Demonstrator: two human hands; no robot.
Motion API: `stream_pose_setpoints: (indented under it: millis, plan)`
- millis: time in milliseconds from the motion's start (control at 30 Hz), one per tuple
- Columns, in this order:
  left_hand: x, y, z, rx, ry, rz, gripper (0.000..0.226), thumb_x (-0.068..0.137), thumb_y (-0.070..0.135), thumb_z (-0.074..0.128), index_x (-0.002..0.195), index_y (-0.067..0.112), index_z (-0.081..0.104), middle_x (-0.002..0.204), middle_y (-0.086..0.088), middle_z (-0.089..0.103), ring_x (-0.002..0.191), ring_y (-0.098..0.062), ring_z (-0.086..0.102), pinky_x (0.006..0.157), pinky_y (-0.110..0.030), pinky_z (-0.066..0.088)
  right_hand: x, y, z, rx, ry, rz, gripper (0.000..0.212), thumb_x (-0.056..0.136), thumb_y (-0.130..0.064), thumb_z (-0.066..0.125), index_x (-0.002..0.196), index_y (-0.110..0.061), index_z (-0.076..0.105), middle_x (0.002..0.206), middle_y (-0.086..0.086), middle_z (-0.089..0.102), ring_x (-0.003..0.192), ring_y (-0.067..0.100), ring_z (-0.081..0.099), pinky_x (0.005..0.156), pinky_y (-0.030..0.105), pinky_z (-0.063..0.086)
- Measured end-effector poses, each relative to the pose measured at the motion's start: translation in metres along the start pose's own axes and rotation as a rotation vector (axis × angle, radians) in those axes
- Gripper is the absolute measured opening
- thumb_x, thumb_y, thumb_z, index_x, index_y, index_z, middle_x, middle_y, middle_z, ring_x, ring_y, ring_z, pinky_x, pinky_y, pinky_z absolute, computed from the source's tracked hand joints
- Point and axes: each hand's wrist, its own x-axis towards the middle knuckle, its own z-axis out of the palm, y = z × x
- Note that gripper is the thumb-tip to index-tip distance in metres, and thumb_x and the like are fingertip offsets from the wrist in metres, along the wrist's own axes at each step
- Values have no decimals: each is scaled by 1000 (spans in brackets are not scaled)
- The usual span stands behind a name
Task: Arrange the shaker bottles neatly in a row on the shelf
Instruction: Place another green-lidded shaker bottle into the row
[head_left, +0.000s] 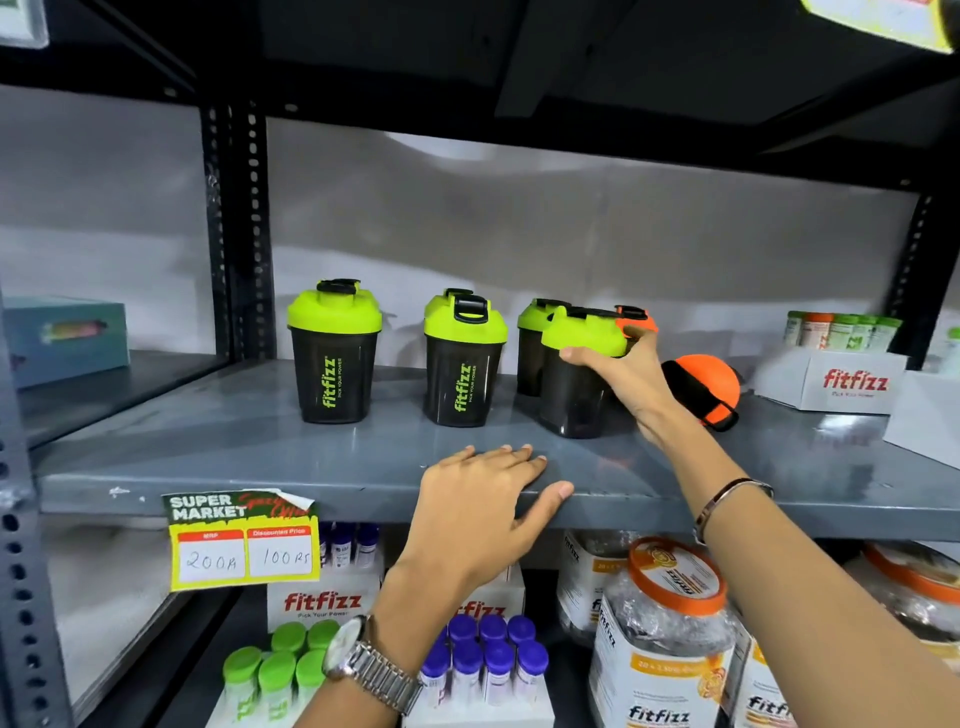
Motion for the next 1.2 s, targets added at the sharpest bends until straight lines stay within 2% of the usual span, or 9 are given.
stream_pose_setpoints:
  millis: [100,233,467,600,700,867,1000,1067,1200]
  plan:
    - [0,0,0,-2,-3,-7,43,86,53,43,104,24,69,111,6,69,107,-7,60,90,-32,47,-1,-1,-3,145,-120,59,87,52,-33,73,128,-15,33,101,-10,54,90,1,53,66,11,41]
    - [0,-1,0,-8,-23,-3,47,87,55,38,110,25,66,118,7,65,113,-7,56,95,-31,43,3,5,0,-57,-21,-3,101,50,-51,82,131,-17,31,124,1,40,110,13,44,94,23,36]
    - [0,-2,0,0,-27,-4,45,89,54,39,112,25,65,119,6,64,114,-7,55,96,-32,41,8,3,-3,186,-139,102,100,45,-41,69,134,-16,32,111,4,55,93,13,55,75,27,43]
    - [-1,-2,1,7,-32,-3,46,89,55,38,114,26,64,122,7,63,116,-6,53,98,-30,40,8,8,1,-40,-60,17,116,44,-57,77,138,-15,24,130,1,36,118,14,40,104,29,34]
    - [-1,-1,1,3,-28,-1,46,89,55,38,113,26,65,121,7,64,115,-7,54,97,-31,40,9,12,1,-79,-1,-43,106,45,-50,79,132,-15,29,124,1,40,111,14,44,96,27,37]
    - [-1,-2,1,4,-31,2,44,90,54,40,113,26,64,121,7,63,115,-7,54,97,-31,40,10,7,-6,269,-185,123,98,38,-40,70,128,-19,37,107,1,56,94,14,56,76,30,46]
    - [-1,-1,1,5,-20,1,45,89,54,39,111,25,66,118,6,65,112,-8,56,95,-32,43,3,12,-4,-10,-60,6,103,43,-54,82,128,-20,33,129,1,42,119,14,43,102,30,36]
    - [-1,-1,1,3,-16,0,45,88,54,39,109,25,67,117,5,66,111,-8,57,94,-32,44,2,13,-3,-33,15,-42,94,53,-45,84,128,-16,34,129,3,41,117,14,44,98,25,36]
    - [-1,-1,1,6,-15,0,46,88,54,38,109,25,67,116,6,67,111,-7,57,93,-32,44,1,6,-5,120,-105,12,92,56,-32,76,133,-13,29,123,6,49,103,12,52,82,20,40]
